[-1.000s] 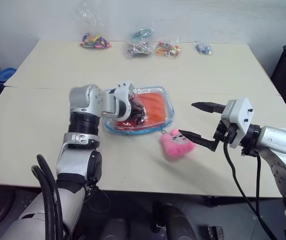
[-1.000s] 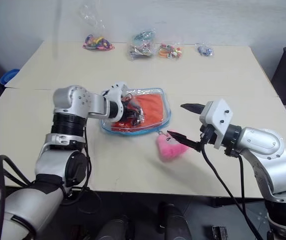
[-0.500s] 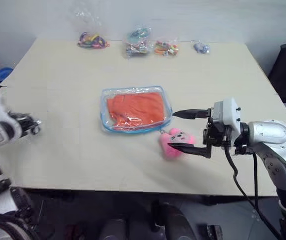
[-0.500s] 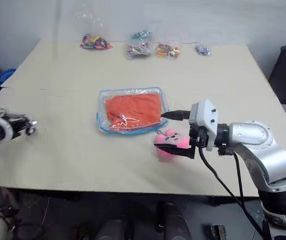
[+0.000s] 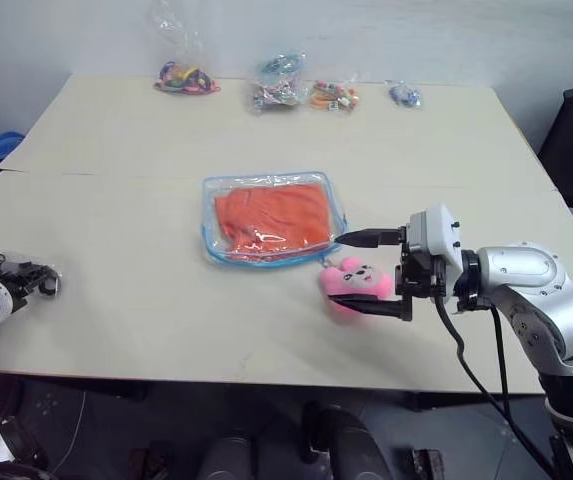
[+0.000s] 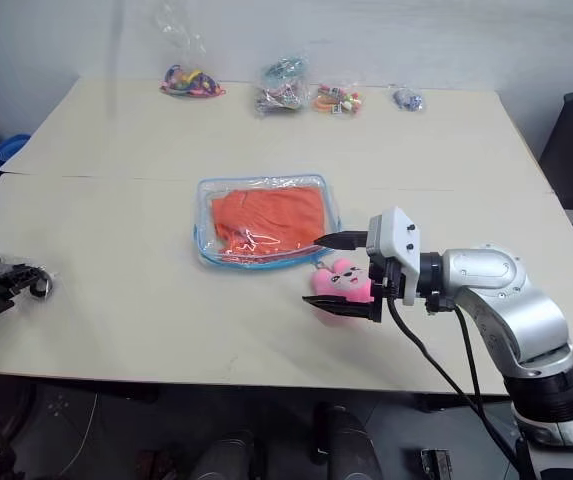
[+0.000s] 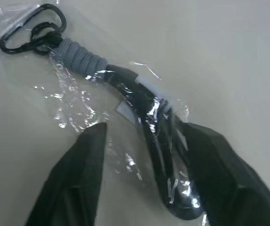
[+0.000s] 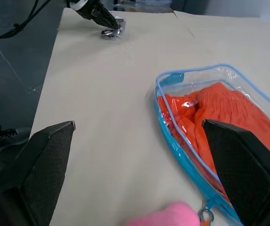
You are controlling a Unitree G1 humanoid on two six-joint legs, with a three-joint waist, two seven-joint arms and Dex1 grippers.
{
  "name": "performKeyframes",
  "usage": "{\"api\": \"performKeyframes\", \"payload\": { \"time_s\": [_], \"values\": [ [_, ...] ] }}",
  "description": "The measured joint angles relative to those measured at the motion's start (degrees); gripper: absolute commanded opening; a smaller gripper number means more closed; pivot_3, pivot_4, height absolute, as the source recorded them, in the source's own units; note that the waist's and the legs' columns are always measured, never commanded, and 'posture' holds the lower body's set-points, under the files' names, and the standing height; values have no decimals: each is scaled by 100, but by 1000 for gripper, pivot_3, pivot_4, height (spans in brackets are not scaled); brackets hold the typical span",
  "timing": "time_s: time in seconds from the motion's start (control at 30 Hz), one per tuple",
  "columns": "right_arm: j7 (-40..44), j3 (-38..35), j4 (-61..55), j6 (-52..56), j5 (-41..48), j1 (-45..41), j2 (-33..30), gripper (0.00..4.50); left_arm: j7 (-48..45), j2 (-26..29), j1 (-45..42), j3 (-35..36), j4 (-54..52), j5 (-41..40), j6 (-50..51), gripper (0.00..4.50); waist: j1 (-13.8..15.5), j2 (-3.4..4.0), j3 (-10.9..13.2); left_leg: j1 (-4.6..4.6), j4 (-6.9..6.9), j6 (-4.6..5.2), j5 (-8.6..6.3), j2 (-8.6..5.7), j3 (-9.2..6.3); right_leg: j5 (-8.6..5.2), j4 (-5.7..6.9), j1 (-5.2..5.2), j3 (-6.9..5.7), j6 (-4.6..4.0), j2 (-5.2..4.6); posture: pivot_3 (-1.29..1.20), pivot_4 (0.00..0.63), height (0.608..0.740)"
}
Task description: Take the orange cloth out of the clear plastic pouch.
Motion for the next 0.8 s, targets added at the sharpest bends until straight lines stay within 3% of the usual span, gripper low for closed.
{"api": "performKeyframes", "payload": {
  "time_s": [0.23,0.37,0.5,0.6,0.67,0.8],
  "values": [
    [3,-230,-5,8,-10,300,-259,4500,-1931,975,1036,678,-983,-1066,193,3352,-63,-4,2,-10,0,-3,-2,2,4,-7,-1,-19,4,-11,0,0,150,740],
    [-29,-322,-38,15,-6,488,-269,4500,-3075,1532,1313,776,-1511,-1460,-213,3352,-55,2,4,-9,0,-3,-2,1,3,-8,-1,-19,6,-14,0,0,150,740],
    [-120,-433,-101,15,-41,631,-312,4500,-3987,1913,1533,-528,-2620,-1339,-1405,3352,-1,12,10,-8,-1,-1,-3,0,9,-9,-2,-19,14,-14,0,0,150,740],
    [-167,-453,-202,16,-61,798,-358,4500,-4152,1947,1053,-1972,-3046,-816,-2424,3352,46,18,13,-13,-2,1,-4,1,14,-8,-1,-24,18,-14,7,0,150,740],
    [-227,-474,-245,22,-69,861,-379,4500,-4200,1917,366,-3097,-2975,-105,-3299,3352,63,19,14,-14,-3,2,-3,0,20,-8,-1,-24,21,-14,11,0,150,740],
    [-366,-534,-398,68,-70,957,-392,4500,-4298,1511,-786,-4503,-2120,1223,-4910,3352,43,19,14,-39,-4,10,-7,4,50,-7,3,-27,38,-11,24,0,150,740]
  ]
}}
